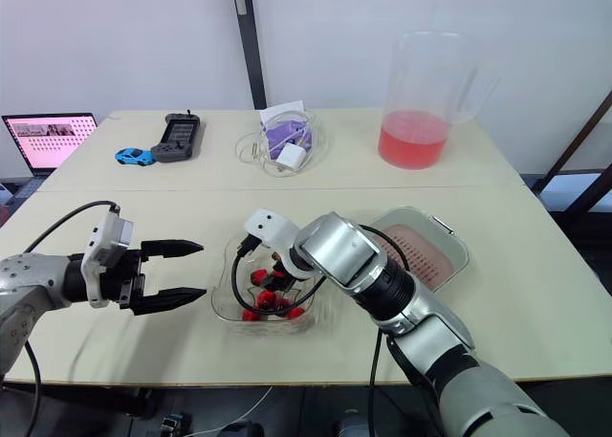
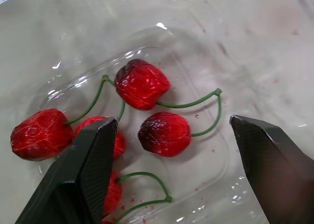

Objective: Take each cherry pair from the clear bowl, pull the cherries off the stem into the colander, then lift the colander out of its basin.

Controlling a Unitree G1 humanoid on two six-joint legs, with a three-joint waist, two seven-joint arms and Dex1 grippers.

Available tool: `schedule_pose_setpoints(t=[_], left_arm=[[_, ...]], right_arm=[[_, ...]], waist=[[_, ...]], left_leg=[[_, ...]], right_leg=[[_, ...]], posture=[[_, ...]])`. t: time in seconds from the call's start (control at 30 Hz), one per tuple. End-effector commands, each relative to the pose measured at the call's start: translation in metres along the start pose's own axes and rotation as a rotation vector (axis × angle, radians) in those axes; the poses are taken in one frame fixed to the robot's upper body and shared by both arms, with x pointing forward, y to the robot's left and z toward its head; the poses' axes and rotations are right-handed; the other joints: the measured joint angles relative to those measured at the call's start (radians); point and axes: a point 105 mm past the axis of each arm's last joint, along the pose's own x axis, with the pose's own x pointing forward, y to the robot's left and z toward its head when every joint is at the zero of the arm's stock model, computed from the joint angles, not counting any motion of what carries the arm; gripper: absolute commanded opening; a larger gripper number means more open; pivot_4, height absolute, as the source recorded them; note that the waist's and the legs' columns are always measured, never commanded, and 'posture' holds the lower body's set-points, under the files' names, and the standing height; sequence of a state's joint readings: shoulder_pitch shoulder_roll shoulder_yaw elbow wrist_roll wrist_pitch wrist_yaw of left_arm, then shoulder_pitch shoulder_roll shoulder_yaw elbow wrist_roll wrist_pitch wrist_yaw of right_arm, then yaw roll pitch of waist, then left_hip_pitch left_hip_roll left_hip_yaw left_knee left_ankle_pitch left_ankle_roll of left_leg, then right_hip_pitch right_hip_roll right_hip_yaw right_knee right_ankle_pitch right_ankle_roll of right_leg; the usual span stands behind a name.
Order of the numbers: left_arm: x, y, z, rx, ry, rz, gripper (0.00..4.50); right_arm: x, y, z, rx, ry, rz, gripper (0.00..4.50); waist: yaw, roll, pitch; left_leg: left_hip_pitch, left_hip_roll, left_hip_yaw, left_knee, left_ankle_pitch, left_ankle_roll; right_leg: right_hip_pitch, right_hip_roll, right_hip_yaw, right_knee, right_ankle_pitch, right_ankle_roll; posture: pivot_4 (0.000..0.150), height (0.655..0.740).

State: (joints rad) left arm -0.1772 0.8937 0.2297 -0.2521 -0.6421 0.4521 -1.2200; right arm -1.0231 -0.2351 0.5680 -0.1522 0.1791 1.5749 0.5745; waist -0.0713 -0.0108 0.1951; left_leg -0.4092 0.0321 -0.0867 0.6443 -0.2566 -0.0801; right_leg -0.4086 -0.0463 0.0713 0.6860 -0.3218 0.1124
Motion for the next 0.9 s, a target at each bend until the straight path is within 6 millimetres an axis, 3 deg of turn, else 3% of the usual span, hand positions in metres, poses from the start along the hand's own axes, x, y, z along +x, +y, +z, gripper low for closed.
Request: schedule_pose_setpoints(t=[0.03, 0.1, 0.63, 0.73, 0.9], left_arm=[[-0.004, 0.0, 0.007, 0.036, -0.003, 0.001, 4.5], [-0.004, 0.0, 0.007, 0.036, -0.003, 0.002, 4.5], [-0.005, 0.0, 0.006, 0.031, -0.007, 0.012, 4.5], [-0.004, 0.001, 0.006, 0.031, -0.009, 0.012, 4.5], [-0.003, 0.003, 0.01, 0.016, -0.035, 0.016, 4.5]], right_arm=[[0.001, 0.001, 0.003, -0.029, -0.018, -0.001, 2.7], [0.001, 0.001, 0.003, -0.04, -0.021, -0.003, 1.79], [-0.004, -0.002, 0.01, -0.093, -0.045, -0.015, 1.79], [-0.008, -0.001, 0.011, -0.119, -0.043, -0.009, 1.02], [-0.037, 0.005, 0.02, -0.19, -0.106, 0.071, 1.02]], waist=[[0.0, 0.0, 0.0], [0.001, 0.0, 0.0], [0.0, 0.0, 0.0], [0.001, 0.0, 0.0], [0.002, 0.0, 0.0]], left_leg=[[0.0, 0.0, 0.0, 0.0, 0.0, 0.0], [0.0, 0.0, 0.0, 0.0, 0.0, 0.0], [0.0, 0.0, 0.0, 0.0, 0.0, 0.0], [0.0, 0.0, 0.0, 0.0, 0.0, 0.0], [0.0, 0.0, 0.0, 0.0, 0.0, 0.0]], right_leg=[[0.0, 0.0, 0.0, 0.0, 0.0, 0.0], [0.0, 0.0, 0.0, 0.0, 0.0, 0.0], [0.0, 0.0, 0.0, 0.0, 0.0, 0.0], [0.0, 0.0, 0.0, 0.0, 0.0, 0.0], [0.0, 0.0, 0.0, 0.0, 0.0, 0.0]], posture=[[0.15, 0.7332], [0.15, 0.7332], [0.15, 0.7332], [0.15, 0.7332], [0.15, 0.7332]])
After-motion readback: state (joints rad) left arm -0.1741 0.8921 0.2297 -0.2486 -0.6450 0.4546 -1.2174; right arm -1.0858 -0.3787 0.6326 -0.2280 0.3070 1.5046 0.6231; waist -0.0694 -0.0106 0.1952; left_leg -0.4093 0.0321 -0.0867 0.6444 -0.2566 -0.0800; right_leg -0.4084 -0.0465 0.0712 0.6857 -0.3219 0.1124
